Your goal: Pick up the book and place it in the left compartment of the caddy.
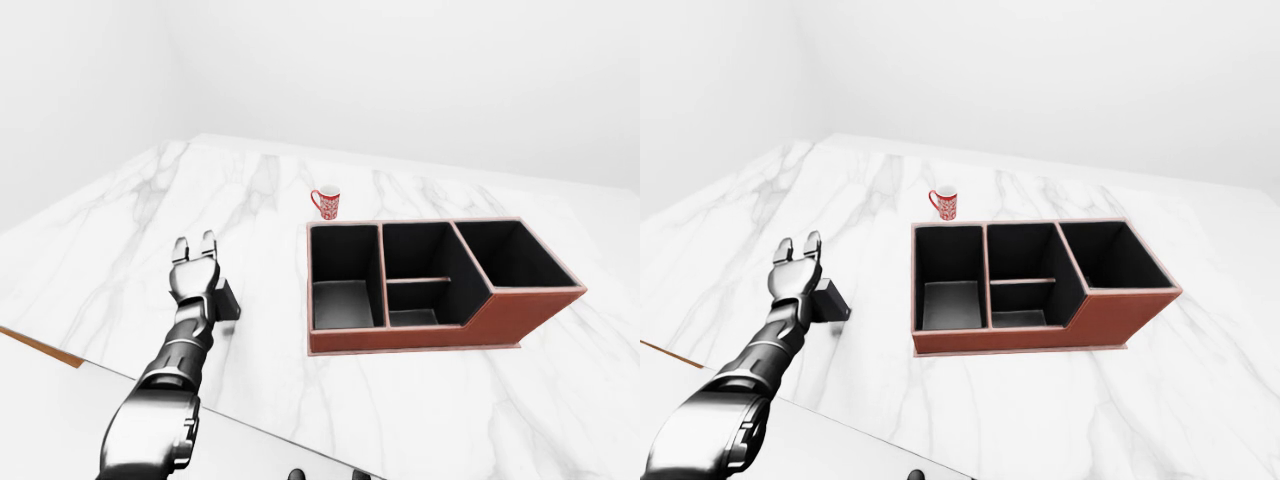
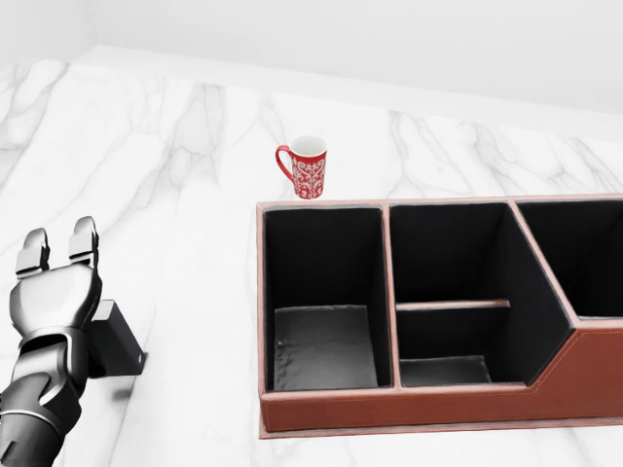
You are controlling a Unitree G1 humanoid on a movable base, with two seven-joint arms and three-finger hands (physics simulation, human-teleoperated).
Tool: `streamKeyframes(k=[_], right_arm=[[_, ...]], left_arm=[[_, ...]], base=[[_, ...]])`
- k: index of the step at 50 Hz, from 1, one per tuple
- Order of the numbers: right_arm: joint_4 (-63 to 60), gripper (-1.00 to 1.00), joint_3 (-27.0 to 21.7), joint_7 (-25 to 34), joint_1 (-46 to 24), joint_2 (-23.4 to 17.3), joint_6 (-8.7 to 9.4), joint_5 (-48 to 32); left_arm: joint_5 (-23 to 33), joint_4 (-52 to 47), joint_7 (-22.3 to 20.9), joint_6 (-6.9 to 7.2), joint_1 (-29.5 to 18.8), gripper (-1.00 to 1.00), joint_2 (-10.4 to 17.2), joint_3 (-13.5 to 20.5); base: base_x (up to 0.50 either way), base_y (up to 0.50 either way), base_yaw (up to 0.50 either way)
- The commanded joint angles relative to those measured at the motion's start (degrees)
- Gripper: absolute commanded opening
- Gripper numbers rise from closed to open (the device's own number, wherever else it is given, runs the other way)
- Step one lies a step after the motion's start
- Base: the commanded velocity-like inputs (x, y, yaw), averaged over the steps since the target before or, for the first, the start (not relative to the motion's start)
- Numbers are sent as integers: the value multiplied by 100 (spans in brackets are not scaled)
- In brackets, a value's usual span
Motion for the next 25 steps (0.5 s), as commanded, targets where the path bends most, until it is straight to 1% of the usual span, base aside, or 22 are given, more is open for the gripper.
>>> streamKeyframes(k=[1, 12, 13, 14, 18, 25], right_arm=[[27, 100, 17, 25, -6, 9, 0, -28], [45, 100, 27, 17, -3, 5, 0, -30], [15, 100, 12, 5, 10, 3, 0, -16], [-11, 100, -4, 0, 21, 6, 0, -6], [10, 100, -5, 17, 7, 9, 0, -18], [-20, 100, -30, 10, 5, 2, 0, -6]], left_arm=[[92, 654, 126, 0, -223, 100, -22, -228], [292, 808, 17, 0, -312, 100, -62, -259], [505, 908, -102, 0, -337, 100, -97, -411], [574, 915, -179, 0, -331, 100, -104, -425], [720, 931, -221, 0, -370, 100, -130, -387], [792, 996, -478, 0, -316, 100, -160, -293]], base=[[0, 0, 0], [0, 0, 0], [0, 0, 0], [0, 0, 0], [0, 0, 0], [0, 0, 0]])
